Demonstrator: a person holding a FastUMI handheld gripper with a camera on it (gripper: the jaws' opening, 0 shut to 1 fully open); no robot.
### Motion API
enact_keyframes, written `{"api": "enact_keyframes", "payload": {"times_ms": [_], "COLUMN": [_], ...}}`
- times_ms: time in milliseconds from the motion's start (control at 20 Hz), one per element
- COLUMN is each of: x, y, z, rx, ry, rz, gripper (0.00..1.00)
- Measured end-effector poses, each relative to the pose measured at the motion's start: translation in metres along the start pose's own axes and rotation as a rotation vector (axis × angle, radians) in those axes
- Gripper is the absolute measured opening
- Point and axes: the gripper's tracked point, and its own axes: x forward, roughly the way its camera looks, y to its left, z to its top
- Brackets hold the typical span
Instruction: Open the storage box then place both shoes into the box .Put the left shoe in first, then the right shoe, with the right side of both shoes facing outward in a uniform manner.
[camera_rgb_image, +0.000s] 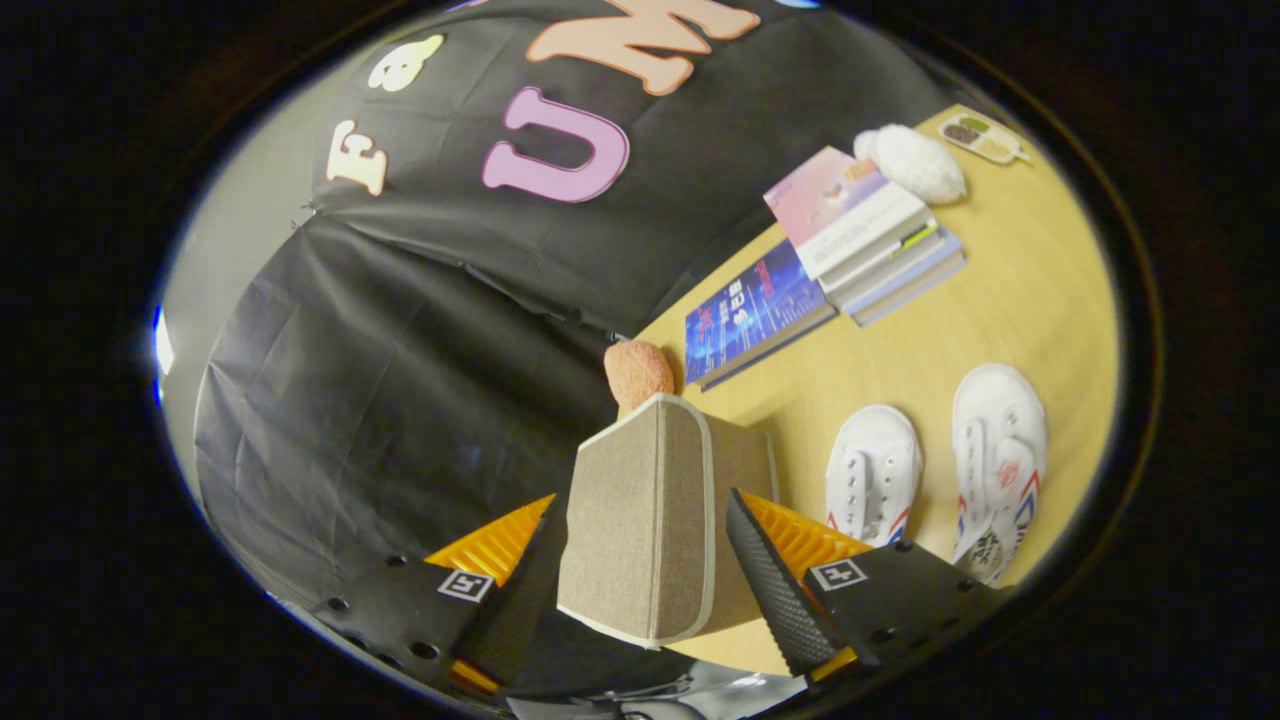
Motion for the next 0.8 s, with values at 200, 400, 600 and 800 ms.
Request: {"api": "enact_keyframes", "payload": {"times_ms": [200,400,600,800], "x": [0.018,0.028,0.043,0.054], "y": [-0.017,-0.027,-0.036,-0.024], "z": [-0.02,-0.039,-0.065,-0.085], "rx": [0.155,0.283,0.329,0.398], "ry": [0.049,0.077,0.118,0.157], "rz": [0.052,0.097,0.098,0.162], "gripper": [0.99,0.99,0.99,0.99]}}
